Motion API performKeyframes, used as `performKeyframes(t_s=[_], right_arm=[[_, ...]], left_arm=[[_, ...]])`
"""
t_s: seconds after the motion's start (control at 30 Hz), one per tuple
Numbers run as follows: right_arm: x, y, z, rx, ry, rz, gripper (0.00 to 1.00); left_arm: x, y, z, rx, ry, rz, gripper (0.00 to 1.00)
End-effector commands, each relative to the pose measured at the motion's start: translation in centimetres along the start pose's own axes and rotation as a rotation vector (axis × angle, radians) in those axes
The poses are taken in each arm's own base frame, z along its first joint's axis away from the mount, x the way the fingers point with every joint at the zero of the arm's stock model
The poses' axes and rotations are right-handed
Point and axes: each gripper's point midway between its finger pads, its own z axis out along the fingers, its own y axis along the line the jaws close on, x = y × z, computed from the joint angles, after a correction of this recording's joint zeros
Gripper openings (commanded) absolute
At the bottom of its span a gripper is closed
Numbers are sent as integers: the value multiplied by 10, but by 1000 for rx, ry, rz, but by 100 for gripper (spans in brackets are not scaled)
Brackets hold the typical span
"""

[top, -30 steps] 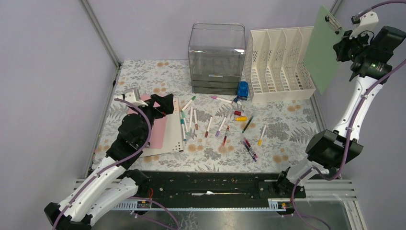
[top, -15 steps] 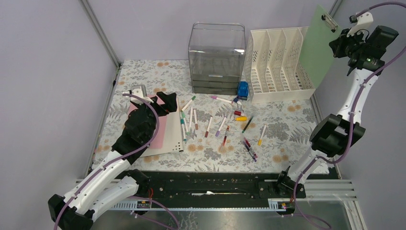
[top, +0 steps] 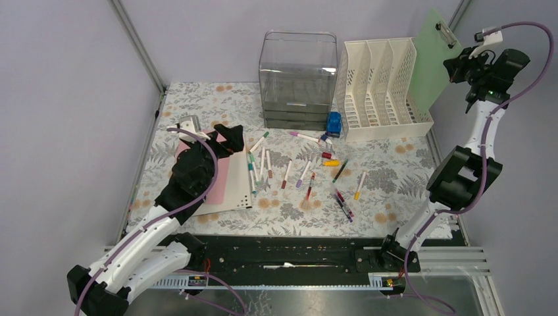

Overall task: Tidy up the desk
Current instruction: Place the folder in the storage box.

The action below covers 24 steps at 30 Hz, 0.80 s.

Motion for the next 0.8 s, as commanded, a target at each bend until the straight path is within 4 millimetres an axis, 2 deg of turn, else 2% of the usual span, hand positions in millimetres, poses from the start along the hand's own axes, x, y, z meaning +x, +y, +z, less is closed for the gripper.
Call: performKeyframes(t_s=[0.0, 0.4, 0.53, 0.63, 0.77], right_arm=[[-15, 2, 0, -16, -88, -72, 0], [41, 4, 2, -20, -2, -1, 2], [49, 7, -1, -17, 18, 3, 17], [52, 7, -5, -3, 38, 9, 34], [48, 6, -16, 39, 55, 22, 66]], left_arm=[[-22, -14, 4, 33, -56, -47, 99], [-18, -17, 7, 47, -41, -51, 99], [-16, -16, 6, 47, -36, -55, 99], [-14, -16, 7, 54, -25, -58, 99], [-10, -18, 8, 68, 8, -57, 99]])
